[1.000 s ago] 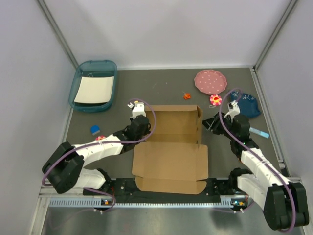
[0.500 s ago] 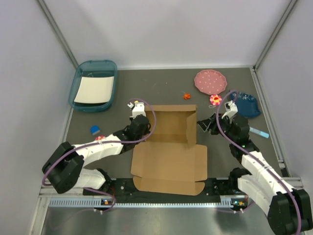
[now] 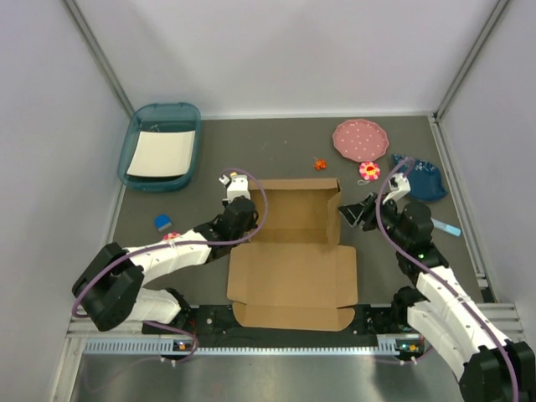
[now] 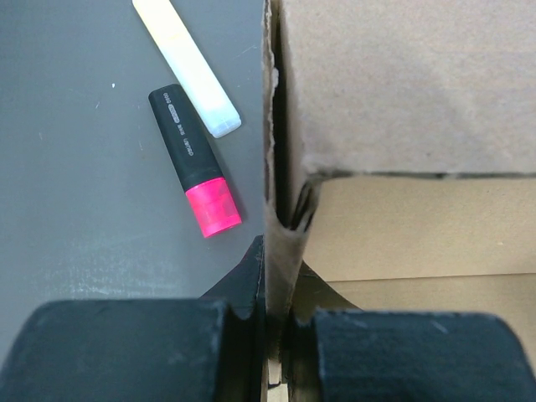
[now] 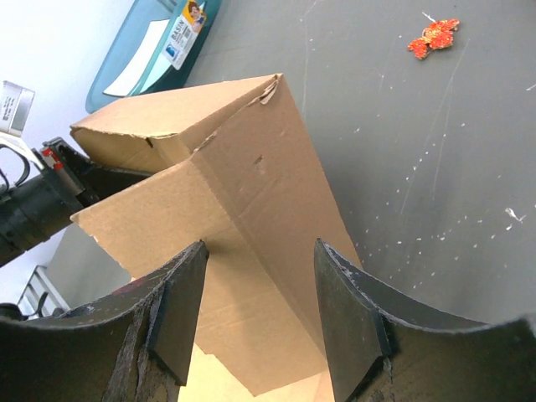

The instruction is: Fold the paper box

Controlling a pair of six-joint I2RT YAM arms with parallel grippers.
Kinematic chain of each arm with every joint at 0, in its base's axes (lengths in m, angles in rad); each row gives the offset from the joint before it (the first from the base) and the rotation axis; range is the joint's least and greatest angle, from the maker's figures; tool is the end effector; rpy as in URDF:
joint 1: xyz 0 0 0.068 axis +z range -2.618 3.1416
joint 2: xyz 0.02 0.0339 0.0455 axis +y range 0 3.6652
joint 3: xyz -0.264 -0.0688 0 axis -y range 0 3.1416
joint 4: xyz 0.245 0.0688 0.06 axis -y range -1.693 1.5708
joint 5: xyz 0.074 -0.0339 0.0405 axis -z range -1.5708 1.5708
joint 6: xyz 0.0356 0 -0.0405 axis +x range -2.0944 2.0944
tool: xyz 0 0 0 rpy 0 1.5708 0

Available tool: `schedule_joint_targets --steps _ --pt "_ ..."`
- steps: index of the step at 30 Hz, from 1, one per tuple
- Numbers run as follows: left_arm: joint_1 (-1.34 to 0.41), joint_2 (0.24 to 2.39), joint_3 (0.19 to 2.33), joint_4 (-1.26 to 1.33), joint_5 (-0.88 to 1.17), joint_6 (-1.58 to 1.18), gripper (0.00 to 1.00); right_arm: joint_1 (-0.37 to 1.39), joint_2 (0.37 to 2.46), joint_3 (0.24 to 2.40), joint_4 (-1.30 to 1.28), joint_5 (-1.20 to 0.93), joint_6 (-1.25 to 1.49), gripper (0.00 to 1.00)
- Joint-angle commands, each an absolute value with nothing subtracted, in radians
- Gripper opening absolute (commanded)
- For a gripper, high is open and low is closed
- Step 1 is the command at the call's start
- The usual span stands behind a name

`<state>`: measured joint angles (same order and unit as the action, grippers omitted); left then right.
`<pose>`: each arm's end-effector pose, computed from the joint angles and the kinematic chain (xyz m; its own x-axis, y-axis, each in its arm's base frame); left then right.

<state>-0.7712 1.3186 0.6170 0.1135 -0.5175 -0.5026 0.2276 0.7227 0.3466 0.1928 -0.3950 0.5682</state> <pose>0.2039 -0.1737 0.1986 -0.4982 -0.0995 -0.8613 0.0805 0.9838 -0.1603 0.1693 0.0533 0.2345 -0.4601 0.4033 -0.7910 -0.3907 0.7081 0.5882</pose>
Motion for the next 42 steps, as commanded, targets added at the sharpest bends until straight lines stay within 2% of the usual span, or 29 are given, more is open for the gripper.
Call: schedule_joint_targets --steps 1,10,16,23,28,31,32,37,40,42 --pt "-0.775 1.327 0.635 0.117 -0.511 -0.497 0.0 0.244 0.704 0.356 0.209 -0.445 0.546 0.55" --pt "-0.776 1.327 0.641 0.132 -0.482 -0.463 0.0 0.304 0.833 0.39 0.207 -0.405 0.489 0.58" --pt "-0.784 1.324 0.646 0.141 -0.483 -0.43 0.0 0.411 0.919 0.463 0.187 -0.217 0.437 0.59" --pt "-0.788 1.313 0.635 0.163 -0.48 -0.413 0.0 0.443 1.005 0.52 0.218 -0.008 0.376 0.59" --pt "-0.79 1.315 0.63 0.179 -0.469 -0.407 0.0 0.454 1.081 0.554 0.215 0.066 0.342 0.56" --pt "-0.79 1.312 0.632 0.184 -0.463 -0.405 0.0 0.48 1.112 0.568 0.207 0.127 0.325 0.45" --pt "-0.788 1.31 0.634 0.186 -0.462 -0.405 0.0 0.492 1.118 0.569 0.209 0.164 0.321 0.37" --pt "-0.79 1.302 0.64 0.186 -0.462 -0.403 0.0 0.548 1.14 0.581 0.192 0.234 0.284 0.22" --pt "-0.79 1.301 0.644 0.184 -0.465 -0.405 0.0 0.575 1.152 0.589 0.161 0.303 0.272 0.0" --pt "-0.79 1.302 0.644 0.183 -0.462 -0.408 0.0 0.592 1.161 0.595 0.129 0.34 0.267 0.0"
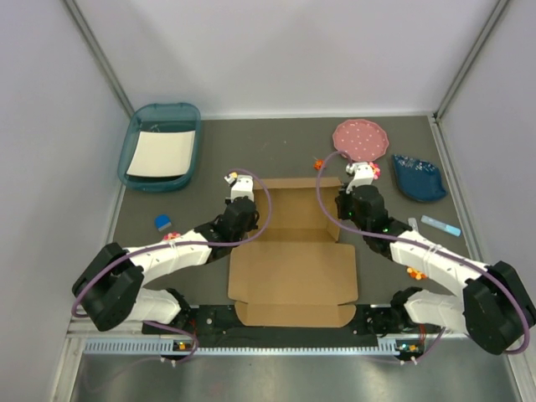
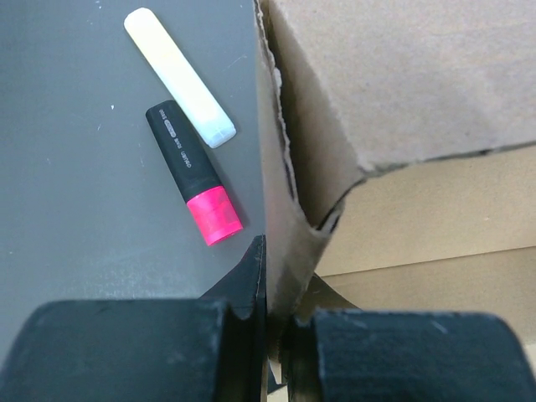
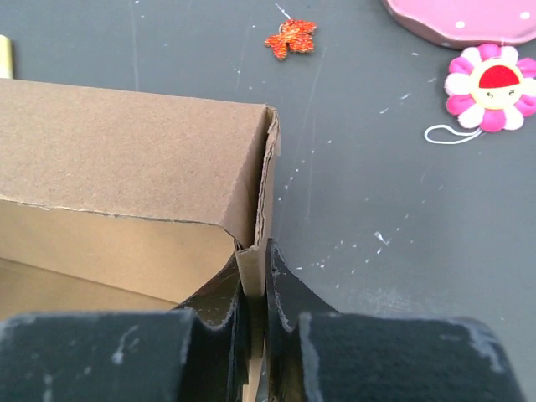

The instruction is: Fold the paper box

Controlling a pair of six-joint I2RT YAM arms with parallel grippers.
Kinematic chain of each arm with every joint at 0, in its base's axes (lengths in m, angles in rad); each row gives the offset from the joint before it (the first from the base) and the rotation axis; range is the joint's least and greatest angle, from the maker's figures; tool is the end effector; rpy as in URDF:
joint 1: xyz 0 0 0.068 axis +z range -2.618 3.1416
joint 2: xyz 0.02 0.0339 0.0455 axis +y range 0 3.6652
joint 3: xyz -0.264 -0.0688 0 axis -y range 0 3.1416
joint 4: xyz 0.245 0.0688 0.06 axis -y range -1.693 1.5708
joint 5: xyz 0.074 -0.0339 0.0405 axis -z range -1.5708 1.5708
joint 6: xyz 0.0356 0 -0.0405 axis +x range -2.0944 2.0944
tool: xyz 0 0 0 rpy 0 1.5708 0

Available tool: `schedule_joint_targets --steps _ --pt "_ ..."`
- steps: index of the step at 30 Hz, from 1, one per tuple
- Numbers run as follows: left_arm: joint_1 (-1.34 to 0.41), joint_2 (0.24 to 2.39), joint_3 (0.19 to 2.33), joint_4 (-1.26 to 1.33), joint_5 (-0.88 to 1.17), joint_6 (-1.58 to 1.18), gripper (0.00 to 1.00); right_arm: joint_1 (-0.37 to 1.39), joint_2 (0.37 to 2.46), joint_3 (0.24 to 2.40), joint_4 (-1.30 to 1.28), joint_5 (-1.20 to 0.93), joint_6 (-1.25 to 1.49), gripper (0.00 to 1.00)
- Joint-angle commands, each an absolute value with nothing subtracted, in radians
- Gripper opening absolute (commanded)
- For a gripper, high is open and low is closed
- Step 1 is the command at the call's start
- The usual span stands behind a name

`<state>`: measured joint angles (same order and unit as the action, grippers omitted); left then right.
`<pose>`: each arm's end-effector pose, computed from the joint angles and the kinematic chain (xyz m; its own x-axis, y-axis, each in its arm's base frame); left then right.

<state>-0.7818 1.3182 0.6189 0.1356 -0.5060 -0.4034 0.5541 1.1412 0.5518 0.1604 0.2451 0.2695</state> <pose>0.2031 -0.1773 0.2012 -0.4765 -0.0107 -0.8791 0.1506 0.9842 -0.0936 0.2135 0.1220 0.2221 -0.4269 0.0396 -0.9034 -0.2170 0.9654 0.1448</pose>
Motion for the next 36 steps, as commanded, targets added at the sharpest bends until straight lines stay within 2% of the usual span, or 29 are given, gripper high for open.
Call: schedule_joint_targets --steps 1,2,3,4,7,12,14,15,18,19,25,27,28,30,33,36 --pt "-0.79 1.301 0.644 0.183 -0.462 -0.41 0.0 0.61 1.164 0.598 0.12 0.368 0.258 0.0" --pt "-0.79 1.302 0.643 0.181 -0.463 -0.41 0.0 0.617 1.17 0.598 0.112 0.376 0.255 0.0" --pt "-0.79 1.302 0.643 0.181 -0.465 -0.413 0.0 0.623 1.173 0.601 0.098 0.379 0.252 0.05" --pt "-0.79 1.302 0.643 0.179 -0.465 -0.414 0.0 0.636 1.18 0.603 0.091 0.385 0.252 0.19" --pt "-0.79 1.301 0.638 0.179 -0.465 -0.417 0.0 0.66 1.196 0.6 0.071 0.4 0.258 0.33" --pt "-0.79 1.299 0.632 0.179 -0.463 -0.422 0.0 0.669 1.218 0.58 0.064 0.394 0.279 0.35" --pt "-0.79 1.301 0.634 0.179 -0.457 -0.422 0.0 0.667 1.223 0.574 0.061 0.394 0.285 0.32" --pt "-0.79 1.299 0.632 0.179 -0.457 -0.425 0.0 0.669 1.226 0.571 0.061 0.393 0.287 0.29" --pt "-0.79 1.302 0.634 0.179 -0.456 -0.428 0.0 0.67 1.238 0.577 0.045 0.405 0.287 0.12" --pt "-0.788 1.301 0.635 0.179 -0.456 -0.428 0.0 0.67 1.244 0.581 0.038 0.42 0.287 0.0" --pt "-0.79 1.302 0.637 0.173 -0.468 -0.433 0.0 0.692 1.25 0.589 -0.023 0.46 0.305 0.0" --pt "-0.79 1.304 0.646 0.16 -0.485 -0.44 0.0 0.692 1.241 0.598 -0.061 0.439 0.324 0.13" --pt "-0.788 1.308 0.652 0.149 -0.494 -0.443 0.0 0.696 1.236 0.6 -0.074 0.431 0.331 0.25" --pt "-0.79 1.316 0.67 0.117 -0.515 -0.451 0.0 0.707 1.213 0.595 -0.101 0.43 0.342 0.35" --pt "-0.79 1.328 0.684 0.091 -0.532 -0.459 0.0 0.715 1.178 0.586 -0.135 0.413 0.356 0.38" --pt "-0.79 1.336 0.695 0.081 -0.537 -0.465 0.0 0.719 1.158 0.575 -0.144 0.41 0.357 0.37"
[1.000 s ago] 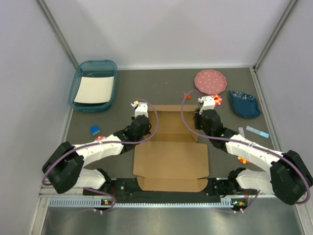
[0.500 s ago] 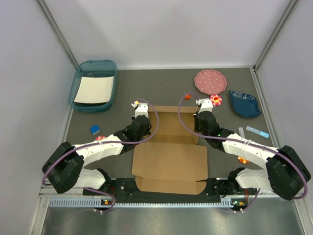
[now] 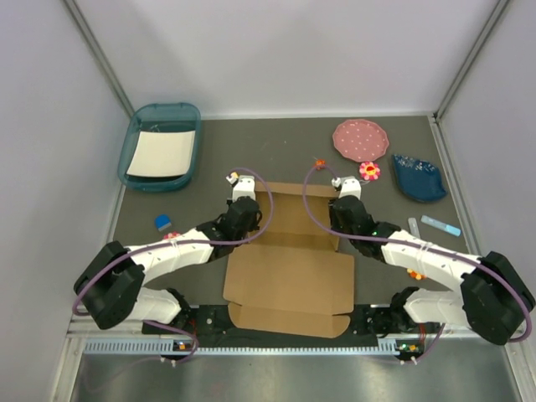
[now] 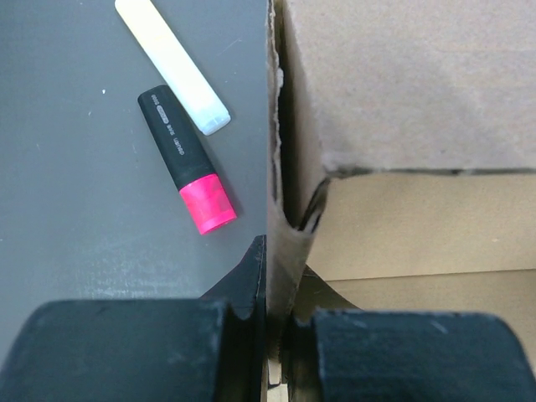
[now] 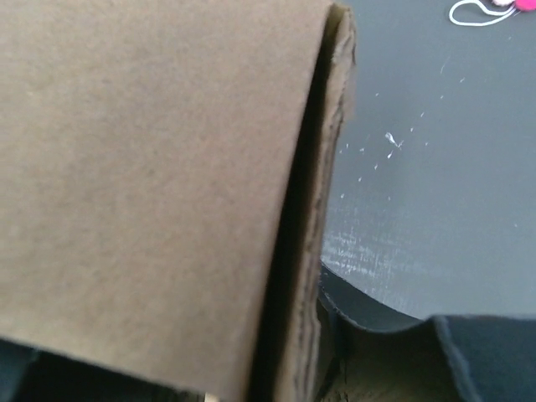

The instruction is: Fold the paper box

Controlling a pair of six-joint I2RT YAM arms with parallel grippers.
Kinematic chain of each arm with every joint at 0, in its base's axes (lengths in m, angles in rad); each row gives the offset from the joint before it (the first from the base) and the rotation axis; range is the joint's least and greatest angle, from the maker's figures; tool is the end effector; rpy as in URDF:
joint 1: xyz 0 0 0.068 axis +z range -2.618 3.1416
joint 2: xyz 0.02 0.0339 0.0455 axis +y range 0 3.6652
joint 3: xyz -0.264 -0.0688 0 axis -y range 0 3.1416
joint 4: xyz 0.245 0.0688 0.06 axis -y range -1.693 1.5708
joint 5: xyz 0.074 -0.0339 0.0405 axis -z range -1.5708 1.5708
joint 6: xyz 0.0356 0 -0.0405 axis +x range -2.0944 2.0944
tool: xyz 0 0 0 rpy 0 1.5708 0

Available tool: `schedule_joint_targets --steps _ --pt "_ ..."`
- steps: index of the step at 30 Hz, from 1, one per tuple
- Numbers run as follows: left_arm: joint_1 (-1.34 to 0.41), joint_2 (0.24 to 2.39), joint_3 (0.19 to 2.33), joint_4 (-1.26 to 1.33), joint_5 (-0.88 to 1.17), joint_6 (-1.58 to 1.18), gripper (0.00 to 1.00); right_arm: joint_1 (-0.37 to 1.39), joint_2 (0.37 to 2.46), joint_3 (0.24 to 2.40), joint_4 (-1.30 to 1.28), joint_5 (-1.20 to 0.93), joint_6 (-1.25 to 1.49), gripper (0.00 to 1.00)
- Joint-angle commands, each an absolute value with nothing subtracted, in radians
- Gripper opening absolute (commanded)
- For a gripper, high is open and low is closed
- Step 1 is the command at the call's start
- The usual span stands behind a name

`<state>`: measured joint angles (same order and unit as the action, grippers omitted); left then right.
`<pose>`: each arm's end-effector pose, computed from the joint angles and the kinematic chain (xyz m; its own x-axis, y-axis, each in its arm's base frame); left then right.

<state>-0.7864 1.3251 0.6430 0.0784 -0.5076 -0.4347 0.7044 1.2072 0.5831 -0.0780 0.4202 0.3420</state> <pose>0.2032 -0.1791 0.2020 -0.5052 -0.0148 -0.8629 0.1358 0.9860 -0.0964 0.1933 0.1452 0.1970 -0.5823 -0.0930 -0.8076 -0.1684 0.9857 0.0079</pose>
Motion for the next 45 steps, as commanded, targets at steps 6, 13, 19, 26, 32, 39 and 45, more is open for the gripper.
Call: schedule_joint_targets --steps 6,13,19,26,32,39,45 --pt "-0.79 1.338 0.703 0.077 -0.52 -0.472 0.0 0.719 1.209 0.587 -0.155 0.4 0.351 0.18" --pt "-0.79 1.309 0.701 0.075 -0.518 -0.463 0.0 0.73 1.262 0.594 -0.169 0.428 0.365 0.0" --pt "-0.79 1.293 0.678 0.119 -0.509 -0.471 0.0 0.802 1.279 0.607 -0.184 0.564 0.388 0.0" --pt "-0.79 1.275 0.565 0.417 -0.512 -0.466 0.0 0.857 1.256 0.54 0.022 0.755 0.422 0.0" --pt "-0.788 1.356 0.46 0.858 -0.584 -0.413 0.0 0.856 1.221 0.44 0.461 0.816 0.296 0.0" --pt "-0.793 1.485 0.456 0.953 -0.623 -0.417 0.0 0.842 1.33 0.554 0.203 0.796 0.353 0.0" --pt "-0.795 1.462 0.57 0.605 -0.695 -0.432 0.0 0.842 1.27 0.563 0.078 0.755 0.37 0.33"
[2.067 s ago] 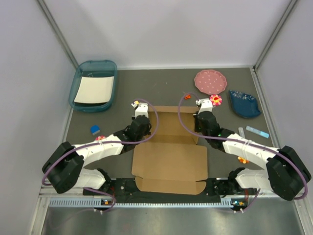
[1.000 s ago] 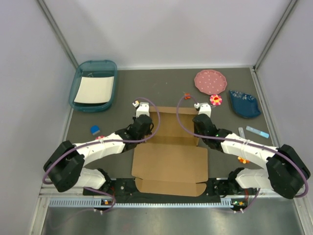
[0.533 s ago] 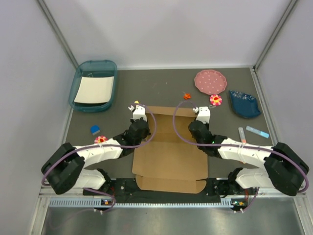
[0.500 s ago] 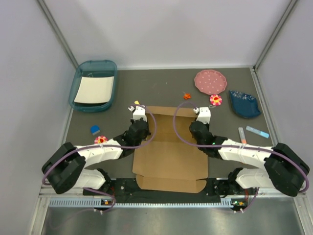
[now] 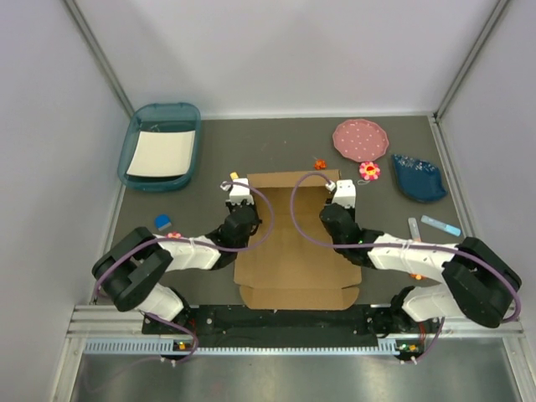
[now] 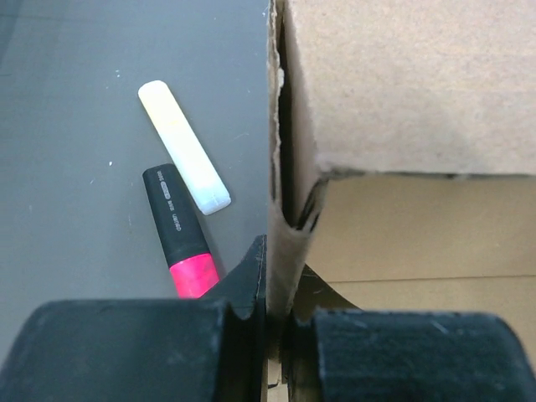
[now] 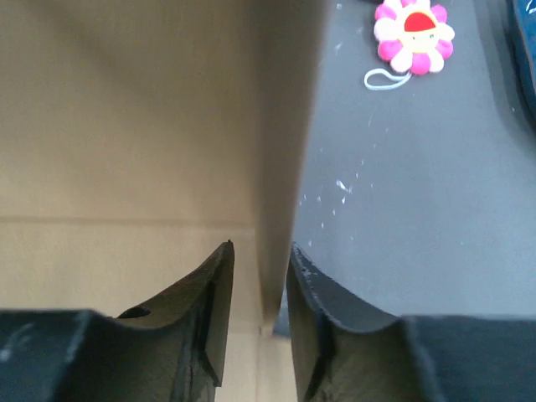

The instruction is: Fold the paper box

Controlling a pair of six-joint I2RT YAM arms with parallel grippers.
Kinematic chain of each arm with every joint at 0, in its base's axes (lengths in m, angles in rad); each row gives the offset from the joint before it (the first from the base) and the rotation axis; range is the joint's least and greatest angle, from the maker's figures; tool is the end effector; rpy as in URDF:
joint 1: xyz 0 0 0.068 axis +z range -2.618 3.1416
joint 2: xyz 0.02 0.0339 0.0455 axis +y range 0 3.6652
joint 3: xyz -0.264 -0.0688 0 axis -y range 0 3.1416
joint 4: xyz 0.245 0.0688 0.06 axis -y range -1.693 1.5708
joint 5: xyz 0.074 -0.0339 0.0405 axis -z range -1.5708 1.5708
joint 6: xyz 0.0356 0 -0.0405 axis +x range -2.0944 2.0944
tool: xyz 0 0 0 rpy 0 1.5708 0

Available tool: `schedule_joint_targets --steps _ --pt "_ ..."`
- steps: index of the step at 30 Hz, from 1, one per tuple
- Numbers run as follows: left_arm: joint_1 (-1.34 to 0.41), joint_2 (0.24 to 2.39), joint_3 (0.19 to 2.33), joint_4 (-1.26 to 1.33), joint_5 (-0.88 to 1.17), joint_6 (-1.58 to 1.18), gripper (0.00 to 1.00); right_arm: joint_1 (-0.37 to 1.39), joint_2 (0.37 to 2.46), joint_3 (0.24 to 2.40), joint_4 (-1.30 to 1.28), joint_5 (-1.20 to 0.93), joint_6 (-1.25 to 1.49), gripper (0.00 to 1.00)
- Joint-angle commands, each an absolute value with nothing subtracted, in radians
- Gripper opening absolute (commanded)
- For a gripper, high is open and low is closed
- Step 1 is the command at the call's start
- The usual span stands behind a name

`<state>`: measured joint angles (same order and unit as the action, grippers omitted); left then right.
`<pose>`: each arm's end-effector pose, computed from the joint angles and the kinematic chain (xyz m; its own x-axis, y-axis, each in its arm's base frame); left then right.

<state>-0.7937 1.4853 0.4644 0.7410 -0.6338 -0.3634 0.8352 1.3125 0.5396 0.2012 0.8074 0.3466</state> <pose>0.2081 -0.1815 0.1706 -0.2434 -0.1610 -0.9565 0.0951 0.9774 -0.1887 0.1887 0.1702 0.1873 -0.3771 -0.0667 -0.9238 0.0247 0.9963 -0.0820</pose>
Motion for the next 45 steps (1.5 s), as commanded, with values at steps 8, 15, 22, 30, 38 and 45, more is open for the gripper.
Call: schedule_joint_targets --steps 8,15,22,30,38,45 --pt "-0.795 1.47 0.62 0.483 -0.716 -0.448 0.0 0.841 1.197 0.529 0.032 0.747 0.39 0.55" --pt "-0.795 1.482 0.637 0.492 -0.733 -0.387 0.0 0.842 0.984 0.492 -0.03 0.675 0.364 0.67" --pt "-0.796 1.503 0.632 0.535 -0.739 -0.37 0.0 0.841 0.683 0.457 -0.092 0.62 0.333 0.71" --pt "-0.796 1.557 0.542 0.898 -0.697 -0.322 0.0 0.73 0.598 0.5 -0.066 0.559 0.48 0.72" --pt "-0.805 1.646 0.497 1.167 -0.644 -0.207 0.0 0.477 0.704 0.548 0.089 0.24 0.624 0.74" --pt "-0.828 1.727 0.525 1.238 -0.634 -0.134 0.0 0.374 0.85 0.557 0.294 0.069 0.689 0.74"
